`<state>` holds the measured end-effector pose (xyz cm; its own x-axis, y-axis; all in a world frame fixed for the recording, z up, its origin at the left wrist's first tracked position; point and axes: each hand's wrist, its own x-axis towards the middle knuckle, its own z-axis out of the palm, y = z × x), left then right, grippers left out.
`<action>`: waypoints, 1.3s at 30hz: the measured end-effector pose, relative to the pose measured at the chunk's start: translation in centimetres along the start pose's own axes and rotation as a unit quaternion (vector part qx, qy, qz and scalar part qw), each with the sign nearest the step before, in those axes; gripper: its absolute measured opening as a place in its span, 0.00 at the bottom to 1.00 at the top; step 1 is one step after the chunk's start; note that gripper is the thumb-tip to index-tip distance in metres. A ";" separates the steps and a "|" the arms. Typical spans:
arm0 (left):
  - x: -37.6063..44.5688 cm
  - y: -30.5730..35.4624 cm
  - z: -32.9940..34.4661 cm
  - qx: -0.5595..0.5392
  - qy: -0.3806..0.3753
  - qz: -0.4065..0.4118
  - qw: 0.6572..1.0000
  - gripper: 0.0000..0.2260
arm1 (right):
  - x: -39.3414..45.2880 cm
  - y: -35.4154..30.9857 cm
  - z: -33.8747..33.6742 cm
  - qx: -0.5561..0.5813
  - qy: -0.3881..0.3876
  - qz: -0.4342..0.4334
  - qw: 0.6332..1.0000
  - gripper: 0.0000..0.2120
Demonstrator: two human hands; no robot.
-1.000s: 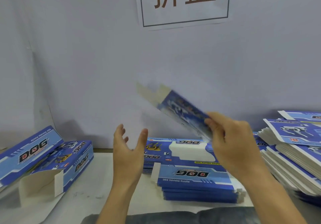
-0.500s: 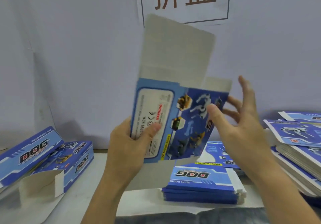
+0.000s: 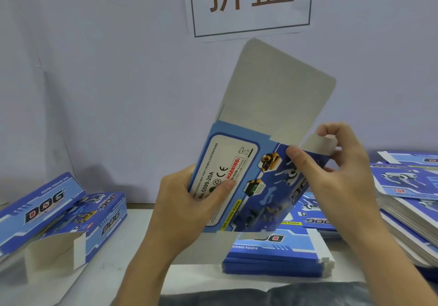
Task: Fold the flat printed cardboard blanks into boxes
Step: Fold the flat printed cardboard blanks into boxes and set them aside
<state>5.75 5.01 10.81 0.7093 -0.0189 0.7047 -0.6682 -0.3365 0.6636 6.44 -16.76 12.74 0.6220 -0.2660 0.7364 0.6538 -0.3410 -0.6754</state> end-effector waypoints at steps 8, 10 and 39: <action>0.1 0.6 0.0 -0.034 0.040 0.036 0.998 0.11 | 0.0 -0.8 0.1 0.060 -0.019 -0.015 0.998 0.08; 0.3 1.0 0.1 -0.014 0.095 0.070 0.993 0.24 | -0.1 -1.0 0.4 0.042 0.011 -0.027 0.999 0.07; 0.9 0.8 -0.5 0.186 0.206 0.099 0.956 0.18 | -3.0 -0.1 4.5 0.135 -0.220 0.040 0.965 0.30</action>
<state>5.71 5.22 12.08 0.3778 0.2294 0.8970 -0.5994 -0.6778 0.4258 6.43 -11.84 10.39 0.7592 0.1476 0.6339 0.6474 -0.0716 -0.7588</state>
